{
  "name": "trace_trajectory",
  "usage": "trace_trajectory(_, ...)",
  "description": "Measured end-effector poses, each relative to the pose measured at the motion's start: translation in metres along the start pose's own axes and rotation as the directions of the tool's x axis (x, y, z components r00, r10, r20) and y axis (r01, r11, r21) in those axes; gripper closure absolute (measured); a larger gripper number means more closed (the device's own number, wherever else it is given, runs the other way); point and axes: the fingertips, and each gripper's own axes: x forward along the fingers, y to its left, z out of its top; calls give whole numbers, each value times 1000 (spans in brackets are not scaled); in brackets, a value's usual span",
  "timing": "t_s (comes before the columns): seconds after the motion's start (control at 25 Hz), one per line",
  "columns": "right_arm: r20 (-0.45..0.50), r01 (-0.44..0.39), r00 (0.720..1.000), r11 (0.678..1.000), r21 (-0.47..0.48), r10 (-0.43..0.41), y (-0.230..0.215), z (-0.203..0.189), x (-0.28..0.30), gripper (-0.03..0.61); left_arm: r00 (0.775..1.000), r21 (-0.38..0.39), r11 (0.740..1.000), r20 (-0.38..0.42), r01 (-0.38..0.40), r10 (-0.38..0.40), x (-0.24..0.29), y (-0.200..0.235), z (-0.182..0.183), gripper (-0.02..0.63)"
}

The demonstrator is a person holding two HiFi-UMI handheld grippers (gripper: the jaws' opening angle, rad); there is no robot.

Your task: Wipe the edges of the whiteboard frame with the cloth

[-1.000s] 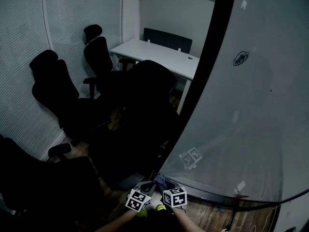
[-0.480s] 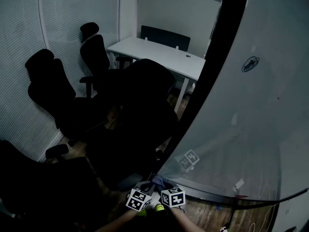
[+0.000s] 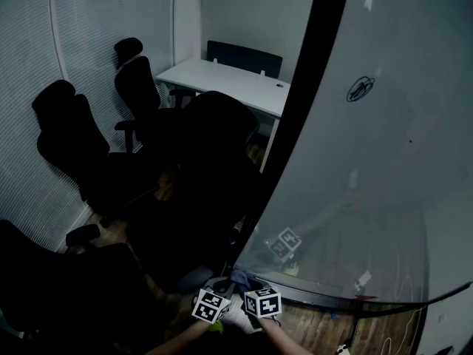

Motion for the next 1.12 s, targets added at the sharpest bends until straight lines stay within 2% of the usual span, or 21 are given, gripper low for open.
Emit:
trace_trajectory(0.48, 8, -12, 1000, 999, 36, 12, -28, -15, -24, 494, 1000, 9, 1000, -25, 14, -14, 19, -35, 2, 594)
trace_trajectory(0.76, 11, -4, 1000, 999, 41, 3, -27, -18, -22, 494, 999, 5, 1000, -30, 23, -22, 18, -33, -3, 594)
trace_trajectory(1.12, 23, -10, 1000, 998, 69, 9, -47, -30, -44, 494, 999, 16, 999, -43, 33, -32, 30, -63, -2, 594)
